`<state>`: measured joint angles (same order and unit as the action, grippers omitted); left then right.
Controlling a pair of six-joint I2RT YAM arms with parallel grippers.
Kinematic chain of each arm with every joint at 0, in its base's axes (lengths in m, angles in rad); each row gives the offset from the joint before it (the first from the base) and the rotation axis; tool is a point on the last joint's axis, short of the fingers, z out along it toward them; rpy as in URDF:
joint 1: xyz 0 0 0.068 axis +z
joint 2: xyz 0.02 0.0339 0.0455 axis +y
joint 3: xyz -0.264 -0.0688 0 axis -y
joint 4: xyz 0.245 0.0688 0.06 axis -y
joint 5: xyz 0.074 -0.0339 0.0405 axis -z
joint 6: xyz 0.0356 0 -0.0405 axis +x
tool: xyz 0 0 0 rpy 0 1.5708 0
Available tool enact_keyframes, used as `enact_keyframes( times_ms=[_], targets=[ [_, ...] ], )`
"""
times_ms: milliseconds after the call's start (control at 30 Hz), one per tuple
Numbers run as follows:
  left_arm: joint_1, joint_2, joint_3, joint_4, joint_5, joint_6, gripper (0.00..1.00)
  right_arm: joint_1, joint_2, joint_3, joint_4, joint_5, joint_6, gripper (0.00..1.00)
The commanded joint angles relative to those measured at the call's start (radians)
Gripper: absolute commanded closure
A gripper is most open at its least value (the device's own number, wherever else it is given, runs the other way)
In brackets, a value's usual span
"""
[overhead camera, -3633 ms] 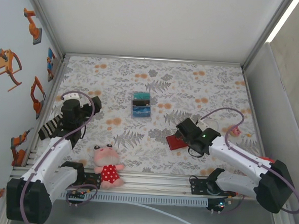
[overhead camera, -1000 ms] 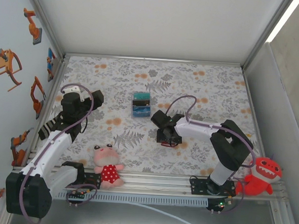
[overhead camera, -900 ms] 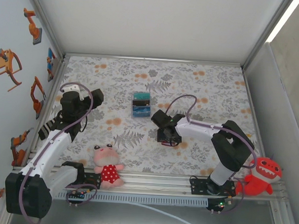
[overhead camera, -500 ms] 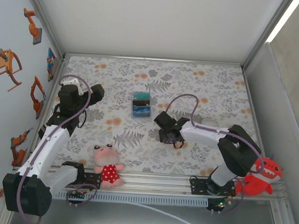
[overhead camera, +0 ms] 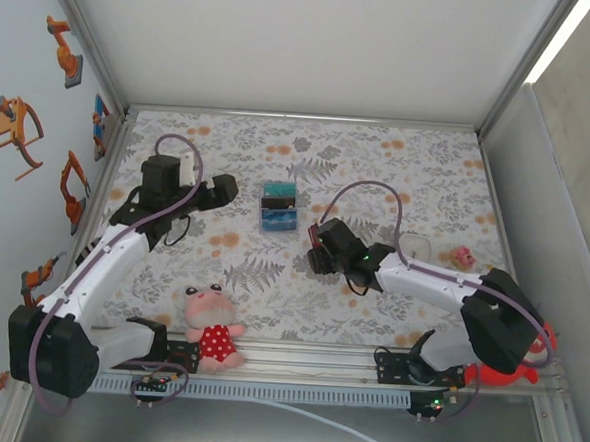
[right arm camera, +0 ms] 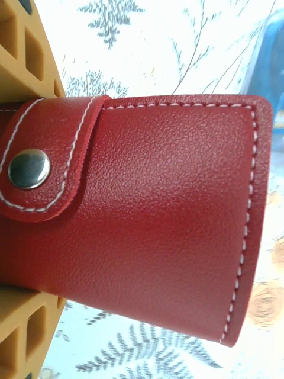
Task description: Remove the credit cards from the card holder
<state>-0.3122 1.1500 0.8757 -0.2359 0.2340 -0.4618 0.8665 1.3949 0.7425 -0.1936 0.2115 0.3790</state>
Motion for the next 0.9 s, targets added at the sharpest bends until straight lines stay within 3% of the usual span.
enact_keyframes(
  times_ms=[0, 367, 867],
  targets=[
    [-0.05, 0.041, 0.079, -0.072, 0.1, 0.084, 0.03, 0.0, -0.054, -0.014, 0.112, -0.015, -0.114, 0.47],
    [-0.207, 0.21, 0.204, -0.061, 0.344, 0.089, 0.03, 0.0, -0.093, -0.005, 0.218, -0.096, -0.215, 0.47],
    [-0.267, 0.338, 0.197, 0.109, 0.465, -0.066, 0.01, 0.012, -0.103, 0.023, 0.251, -0.126, -0.227, 0.48]
  ],
)
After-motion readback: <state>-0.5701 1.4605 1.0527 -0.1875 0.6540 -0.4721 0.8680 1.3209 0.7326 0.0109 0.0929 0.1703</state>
